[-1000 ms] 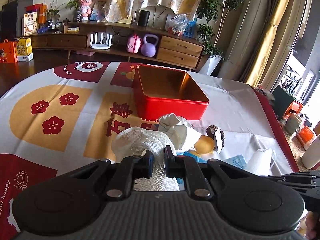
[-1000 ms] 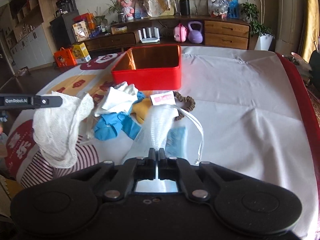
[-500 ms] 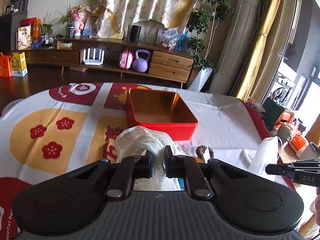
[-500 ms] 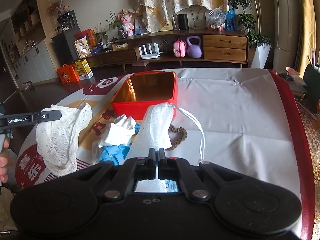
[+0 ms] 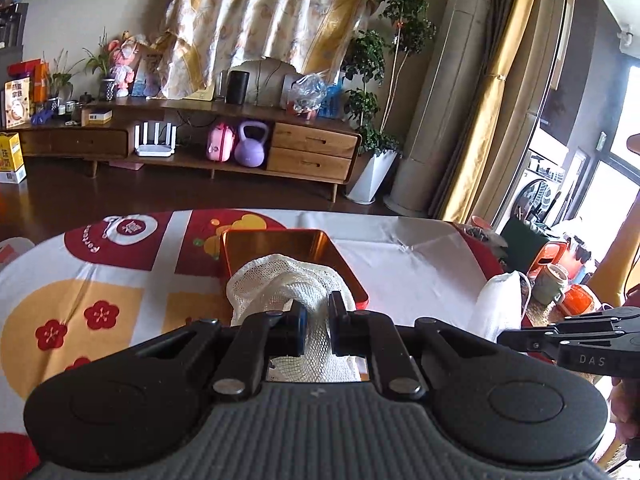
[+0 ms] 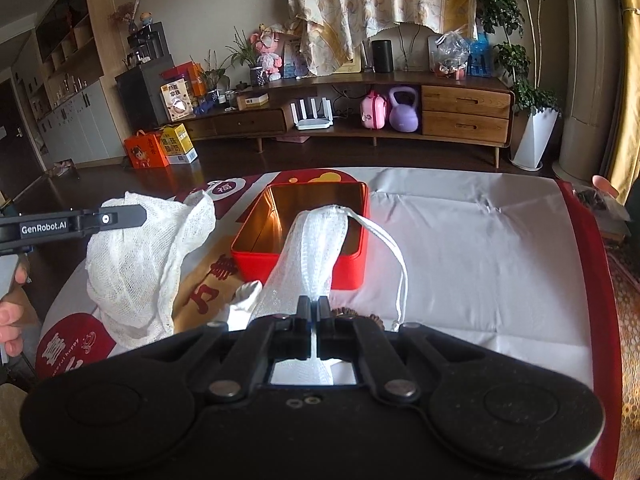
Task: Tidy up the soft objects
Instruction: 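Lift and carry both mesh bags over the red tin box with both tools, then lower both mesh bags into the red tin box and open both tools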
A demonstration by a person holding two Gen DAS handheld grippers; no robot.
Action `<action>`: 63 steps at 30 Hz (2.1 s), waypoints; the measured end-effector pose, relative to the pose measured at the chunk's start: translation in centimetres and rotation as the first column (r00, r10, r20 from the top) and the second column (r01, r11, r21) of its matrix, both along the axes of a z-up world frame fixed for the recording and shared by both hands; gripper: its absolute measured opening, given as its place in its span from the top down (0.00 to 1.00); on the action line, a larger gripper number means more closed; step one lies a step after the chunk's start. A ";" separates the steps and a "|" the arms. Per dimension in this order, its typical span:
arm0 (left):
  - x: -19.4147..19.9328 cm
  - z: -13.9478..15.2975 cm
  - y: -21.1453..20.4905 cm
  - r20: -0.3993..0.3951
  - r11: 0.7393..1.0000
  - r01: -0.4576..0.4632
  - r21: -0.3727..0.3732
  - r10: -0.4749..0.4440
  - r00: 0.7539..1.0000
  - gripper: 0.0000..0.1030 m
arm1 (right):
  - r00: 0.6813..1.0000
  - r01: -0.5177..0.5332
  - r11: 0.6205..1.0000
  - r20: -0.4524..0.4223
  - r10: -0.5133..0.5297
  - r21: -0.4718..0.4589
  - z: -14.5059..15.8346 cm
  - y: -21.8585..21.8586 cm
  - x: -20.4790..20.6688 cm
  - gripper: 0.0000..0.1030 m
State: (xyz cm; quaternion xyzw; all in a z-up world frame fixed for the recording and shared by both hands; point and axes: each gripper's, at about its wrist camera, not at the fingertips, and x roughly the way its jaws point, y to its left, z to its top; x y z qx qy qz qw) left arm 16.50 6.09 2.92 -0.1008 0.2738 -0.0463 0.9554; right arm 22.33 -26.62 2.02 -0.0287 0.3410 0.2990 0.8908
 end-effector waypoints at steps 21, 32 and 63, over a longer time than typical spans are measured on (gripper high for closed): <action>12.3 1.1 -0.1 0.073 0.996 0.084 0.041 -0.087 0.994 0.89 | 0.999 -0.003 0.997 0.044 0.007 -0.072 -0.3 6.0 9.3 0.98; 17.8 -3.1 -0.8 0.067 0.992 0.086 0.095 -0.092 0.993 0.89 | 0.998 0.014 0.991 0.057 -0.006 -0.135 -3.4 9.6 14.3 0.97; 23.0 -14.1 -0.1 -0.265 0.987 0.150 0.052 -0.131 0.955 0.89 | 0.990 -0.118 0.968 -0.108 0.095 -0.221 -11.6 14.2 17.1 0.90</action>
